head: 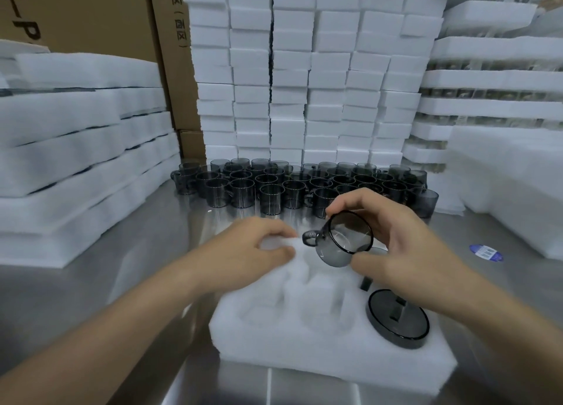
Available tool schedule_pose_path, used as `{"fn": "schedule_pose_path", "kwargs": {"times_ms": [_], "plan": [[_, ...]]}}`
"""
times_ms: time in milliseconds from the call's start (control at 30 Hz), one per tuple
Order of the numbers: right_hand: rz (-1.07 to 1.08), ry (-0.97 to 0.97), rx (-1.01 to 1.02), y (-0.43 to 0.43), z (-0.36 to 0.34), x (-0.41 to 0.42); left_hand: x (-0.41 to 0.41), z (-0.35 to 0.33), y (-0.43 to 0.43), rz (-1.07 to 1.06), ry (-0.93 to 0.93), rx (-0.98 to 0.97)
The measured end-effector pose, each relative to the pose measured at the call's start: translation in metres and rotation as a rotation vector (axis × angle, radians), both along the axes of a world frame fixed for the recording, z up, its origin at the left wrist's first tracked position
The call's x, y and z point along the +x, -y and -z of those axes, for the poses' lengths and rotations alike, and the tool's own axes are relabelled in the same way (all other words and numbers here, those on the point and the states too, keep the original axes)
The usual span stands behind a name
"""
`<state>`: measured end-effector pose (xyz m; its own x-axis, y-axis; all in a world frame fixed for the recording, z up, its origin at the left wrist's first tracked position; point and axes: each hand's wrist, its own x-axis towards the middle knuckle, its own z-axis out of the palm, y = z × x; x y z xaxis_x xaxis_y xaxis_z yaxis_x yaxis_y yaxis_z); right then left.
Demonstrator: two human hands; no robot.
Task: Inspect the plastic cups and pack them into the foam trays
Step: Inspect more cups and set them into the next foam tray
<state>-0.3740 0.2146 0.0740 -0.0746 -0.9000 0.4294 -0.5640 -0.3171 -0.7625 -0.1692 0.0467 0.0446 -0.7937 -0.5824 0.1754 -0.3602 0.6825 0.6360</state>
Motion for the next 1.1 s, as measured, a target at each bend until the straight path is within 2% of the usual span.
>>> {"fn": "schedule_pose_path", "kwargs": {"times_ms": [200, 600, 767, 967, 1100], "plan": [[-0.073, -0.106, 0.067, -0.001, -0.002, -0.004, -0.001, -0.002, -0.007, 0.014, 0.022, -0.013], [-0.024, -0.326, 0.093, 0.001, 0.002, -0.001, -0.001, -0.003, -0.011, -0.004, 0.054, -0.025], [-0.030, -0.478, 0.245, 0.001, 0.004, 0.000, -0.001, -0.002, -0.011, -0.002, 0.065, -0.029], [0.151, -0.416, 0.039, 0.002, 0.009, -0.004, 0.000, -0.003, -0.011, -0.008, 0.084, -0.049], [0.114, -0.499, 0.143, 0.008, 0.014, -0.009, -0.001, -0.005, -0.012, 0.015, 0.085, -0.052]]}}
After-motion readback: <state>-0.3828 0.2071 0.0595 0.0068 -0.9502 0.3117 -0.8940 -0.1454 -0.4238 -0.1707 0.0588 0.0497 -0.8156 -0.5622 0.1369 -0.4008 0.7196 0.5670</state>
